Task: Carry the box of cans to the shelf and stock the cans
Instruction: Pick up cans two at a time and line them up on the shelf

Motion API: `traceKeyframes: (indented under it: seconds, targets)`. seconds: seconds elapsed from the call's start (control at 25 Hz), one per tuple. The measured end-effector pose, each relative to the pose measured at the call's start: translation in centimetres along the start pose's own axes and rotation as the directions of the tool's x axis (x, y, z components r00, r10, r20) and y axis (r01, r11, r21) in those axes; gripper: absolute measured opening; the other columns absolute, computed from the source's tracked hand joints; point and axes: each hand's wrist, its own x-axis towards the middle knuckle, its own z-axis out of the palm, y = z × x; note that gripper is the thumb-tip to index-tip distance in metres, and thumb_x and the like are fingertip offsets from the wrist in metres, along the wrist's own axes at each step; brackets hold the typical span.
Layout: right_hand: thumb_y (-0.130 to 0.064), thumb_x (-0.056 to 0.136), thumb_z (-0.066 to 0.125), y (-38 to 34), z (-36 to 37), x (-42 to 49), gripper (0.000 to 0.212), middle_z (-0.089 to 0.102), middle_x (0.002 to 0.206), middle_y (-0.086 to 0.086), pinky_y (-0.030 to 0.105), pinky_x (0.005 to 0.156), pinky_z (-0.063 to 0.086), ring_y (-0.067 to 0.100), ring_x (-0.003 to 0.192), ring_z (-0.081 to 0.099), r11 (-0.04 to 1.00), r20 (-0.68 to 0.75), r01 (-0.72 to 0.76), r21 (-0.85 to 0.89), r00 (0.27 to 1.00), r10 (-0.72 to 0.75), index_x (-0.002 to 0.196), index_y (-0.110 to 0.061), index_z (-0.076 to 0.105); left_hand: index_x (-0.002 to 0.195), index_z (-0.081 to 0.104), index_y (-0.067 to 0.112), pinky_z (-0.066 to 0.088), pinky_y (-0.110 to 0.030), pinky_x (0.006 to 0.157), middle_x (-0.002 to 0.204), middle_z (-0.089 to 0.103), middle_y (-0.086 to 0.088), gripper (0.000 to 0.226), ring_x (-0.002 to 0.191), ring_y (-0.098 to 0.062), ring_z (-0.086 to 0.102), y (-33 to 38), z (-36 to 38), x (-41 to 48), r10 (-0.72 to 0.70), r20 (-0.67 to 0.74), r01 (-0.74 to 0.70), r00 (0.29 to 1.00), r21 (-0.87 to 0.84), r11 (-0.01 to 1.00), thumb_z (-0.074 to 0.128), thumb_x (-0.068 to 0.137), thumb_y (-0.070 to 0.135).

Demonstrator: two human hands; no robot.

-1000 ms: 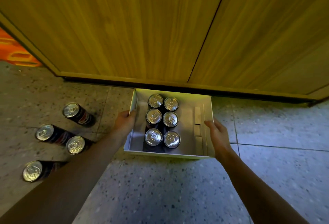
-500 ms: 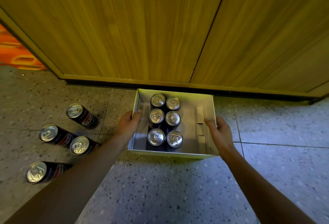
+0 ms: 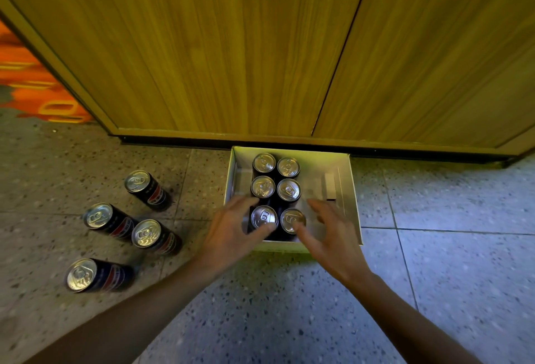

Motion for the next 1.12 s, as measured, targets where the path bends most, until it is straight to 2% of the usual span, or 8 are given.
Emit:
traceKeyframes:
  seconds: [0.16,0.32,0.64,0.72,0.8,0.88,1.0,1.12]
  targets:
    - [-0.056,0.079,0.071,0.3,1.9,-0.2,0.058,0.062,0.119,-0.008,0.034,0.084,0.055,0.01,0.105,0.061,1.0,0.094,0.004,-0.018,0.996,-0.003,0.128,-0.029,0.055,0.123,0.058,0.022,0.051,-0.026,0.089,0.114,0.06,0.011,0.067,0.104,-0.006,0.057,-0.6,2.0,-0.1,-0.105,0.022,0.106,0.994,-0.051,0.993,0.085,0.065,0.042]
    - [-0.056,0.075,0.071,0.7,3.1,0.7,0.056,0.063,0.112,-0.007,0.035,0.079,0.056,0.012,0.099,0.063,0.999,0.09,-0.037,-0.011,0.995,0.038,0.122,-0.029,0.057,0.115,0.06,0.018,0.056,-0.04,0.083,0.106,0.068,0.006,0.057,0.097,-0.011,0.065,-1.4,2.4,0.9,-0.112,0.047,0.116,0.993,-0.094,0.989,0.084,0.064,0.028]
    - [-0.05,0.064,0.078,-0.1,3.4,2.0,0.039,0.068,0.082,-0.01,0.028,0.058,0.055,0.004,0.07,0.063,0.993,0.098,-0.116,-0.029,0.988,0.118,0.09,-0.024,0.064,0.101,0.066,0.022,0.06,-0.037,0.075,0.09,0.073,0.008,0.054,0.082,-0.008,0.07,-1.1,2.3,2.2,-0.253,0.112,0.263,0.961,-0.095,0.96,0.086,0.052,0.031]
    - [-0.042,0.067,0.079,-0.5,2.8,1.5,0.032,0.07,0.08,-0.012,0.031,0.06,0.057,0.003,0.071,0.066,0.991,0.061,-0.119,0.057,0.991,0.116,0.09,-0.025,0.065,0.098,0.067,0.024,0.06,-0.038,0.073,0.087,0.073,0.009,0.052,0.08,-0.005,0.07,-0.6,1.9,1.8,-0.241,0.092,0.252,0.966,-0.139,0.958,0.086,0.049,0.031]
    - [-0.036,0.069,0.083,-1.5,1.7,1.2,0.037,0.07,0.088,-0.02,0.021,0.067,0.057,-0.001,0.082,0.068,0.981,-0.016,-0.111,0.159,0.993,0.115,0.101,-0.03,0.064,0.097,0.068,0.029,0.061,-0.033,0.073,0.087,0.074,0.011,0.049,0.081,-0.002,0.07,0.4,1.3,1.7,-0.212,0.038,0.215,0.977,-0.217,0.952,0.086,0.051,0.031]
    - [-0.03,0.071,0.086,-3.6,-0.1,1.3,0.048,0.068,0.096,-0.028,0.01,0.076,0.052,-0.007,0.093,0.066,0.963,-0.094,-0.083,0.257,0.989,0.11,0.112,-0.034,0.06,0.101,0.067,0.033,0.057,-0.02,0.073,0.091,0.074,0.013,0.048,0.085,0.002,0.07,2.5,-0.6,1.9,-0.191,0.001,0.181,0.982,-0.312,0.932,0.088,0.06,0.021]
    - [-0.027,0.078,0.084,-8.2,-4.1,2.0,0.046,0.072,0.11,-0.018,0.02,0.087,0.054,0.002,0.105,0.067,0.903,-0.163,-0.019,0.429,0.982,0.098,0.119,-0.025,0.064,0.112,0.066,0.024,0.05,-0.009,0.073,0.099,0.073,0.012,0.047,0.092,0.005,0.067,7.7,-5.3,2.6,-0.146,-0.048,0.112,0.988,-0.419,0.901,0.086,0.07,0.015]
    - [-0.027,0.079,0.083,-14.4,-9.9,3.2,0.048,0.072,0.115,-0.006,0.026,0.088,0.056,0.01,0.108,0.068,0.852,-0.224,0.052,0.521,0.972,0.078,0.123,-0.017,0.064,0.113,0.067,0.021,0.05,-0.008,0.071,0.099,0.073,0.012,0.043,0.091,0.005,0.067,14.9,-11.4,3.4,-0.091,-0.113,0.026,0.989,-0.482,0.876,0.084,0.073,0.016]
